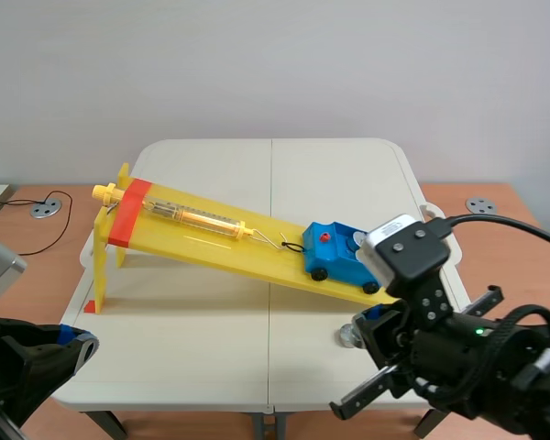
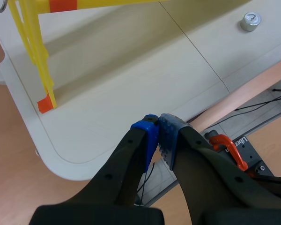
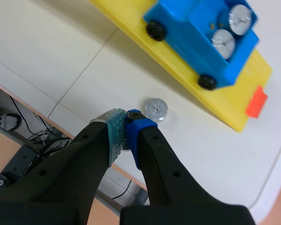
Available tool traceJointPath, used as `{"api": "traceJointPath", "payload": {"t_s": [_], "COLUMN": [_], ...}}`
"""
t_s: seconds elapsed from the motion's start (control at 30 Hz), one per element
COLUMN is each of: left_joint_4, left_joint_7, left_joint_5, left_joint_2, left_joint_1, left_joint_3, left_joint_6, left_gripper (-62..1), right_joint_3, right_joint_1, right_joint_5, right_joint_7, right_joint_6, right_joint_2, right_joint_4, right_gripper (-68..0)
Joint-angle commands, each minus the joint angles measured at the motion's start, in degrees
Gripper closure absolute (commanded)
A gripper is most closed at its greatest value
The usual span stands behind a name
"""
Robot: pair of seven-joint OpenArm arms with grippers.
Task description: Place the four metal weights on the blue cart on the ramp.
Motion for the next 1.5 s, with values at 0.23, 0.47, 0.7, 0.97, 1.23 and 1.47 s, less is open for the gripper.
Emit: {"api": "traceJointPath", "payload": {"t_s": [0.23, 0.47, 0.7, 0.97, 1.23, 1.47], "left_joint_4": [2.84, 2.84, 2.84, 2.84, 2.84, 2.84], "left_joint_7": [-4.85, -4.83, -4.81, -4.81, -4.63, -4.63], "left_joint_5": [-4.24, -4.24, -4.24, -4.24, -4.24, -4.24], "left_joint_2": [0.28, 0.28, 0.28, 0.28, 0.28, 0.28], "left_joint_1": [-1.14, -1.14, -1.14, -1.14, -1.14, -1.14], "left_joint_3": [-1.01, -1.01, -1.01, -1.01, -1.01, -1.01], "left_joint_6": [-0.09, -0.09, -0.09, -0.09, -0.09, -0.09], "left_gripper": [-2.9, -2.9, -2.9, -2.9, -2.9, -2.9], "right_joint_3": [18.05, 21.66, 18.67, 13.29, 7.98, 4.17], "right_joint_1": [0.5, 5.68, 13.9, 22.47, 29.22, 32.98], "right_joint_5": [19.54, 18.38, 11.87, 5.05, -0.92, -5.79], "right_joint_7": [-1.05, -0.87, -0.22, 1.62, 2.45, 3.52], "right_joint_6": [3.54, 3.63, 1.99, 0.11, -3.76, -7.56], "right_joint_2": [1.79, 1.42, -1.57, -6.08, -9.77, -11.19], "right_joint_4": [11.93, 11.65, 8.24, -0.48, -7.15, -12.44], "right_gripper": [-0.6, -0.7, -0.8, -0.8, -0.8, -0.8]}}
